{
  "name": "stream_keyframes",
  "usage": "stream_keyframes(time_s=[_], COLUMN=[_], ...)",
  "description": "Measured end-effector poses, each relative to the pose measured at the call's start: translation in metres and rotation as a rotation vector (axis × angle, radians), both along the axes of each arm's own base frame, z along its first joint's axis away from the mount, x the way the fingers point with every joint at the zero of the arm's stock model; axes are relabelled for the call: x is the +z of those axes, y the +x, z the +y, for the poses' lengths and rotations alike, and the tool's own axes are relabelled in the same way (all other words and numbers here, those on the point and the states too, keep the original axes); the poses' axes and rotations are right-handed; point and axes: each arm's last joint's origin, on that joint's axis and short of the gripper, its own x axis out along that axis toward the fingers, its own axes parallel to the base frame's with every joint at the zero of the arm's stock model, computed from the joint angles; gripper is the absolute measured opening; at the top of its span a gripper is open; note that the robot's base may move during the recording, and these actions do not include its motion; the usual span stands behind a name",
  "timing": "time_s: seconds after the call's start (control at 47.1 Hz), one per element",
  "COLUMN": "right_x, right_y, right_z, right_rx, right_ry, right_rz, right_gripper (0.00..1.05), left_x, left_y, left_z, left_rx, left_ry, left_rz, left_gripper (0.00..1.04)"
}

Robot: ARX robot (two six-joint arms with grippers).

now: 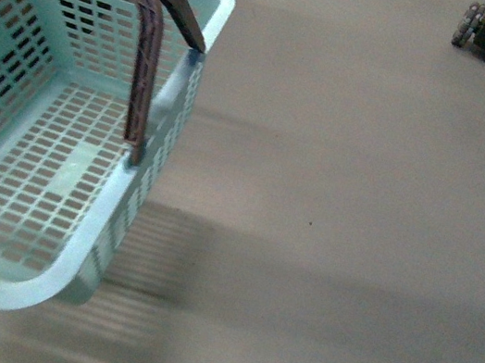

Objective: Pick mango and avocado into basket

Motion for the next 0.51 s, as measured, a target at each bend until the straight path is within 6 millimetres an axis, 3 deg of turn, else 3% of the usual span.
stream_keyframes(time_s=[0.233,0.339,0.509], right_x=[0.000,0.000,0.000], right_y=[0.000,0.000,0.000], right_z=[0.000,0.000,0.000], right_rx=[0.000,0.000,0.000], right_ry=[0.000,0.000,0.000], right_rz=[0.000,0.000,0.000], right_gripper=[0.97,0.97,0.97], left_x=[0.077,0.098,0.117], left_y=[-0.071,-0.092,-0.108], left_z=[0.011,0.013,0.012], left_rx=[0.011,0.007,0.006], left_ry=[-0.001,-0.010,-0.018], left_rz=[-0.072,-0.105,-0.147], left_gripper=[0.10,0.10,0.10])
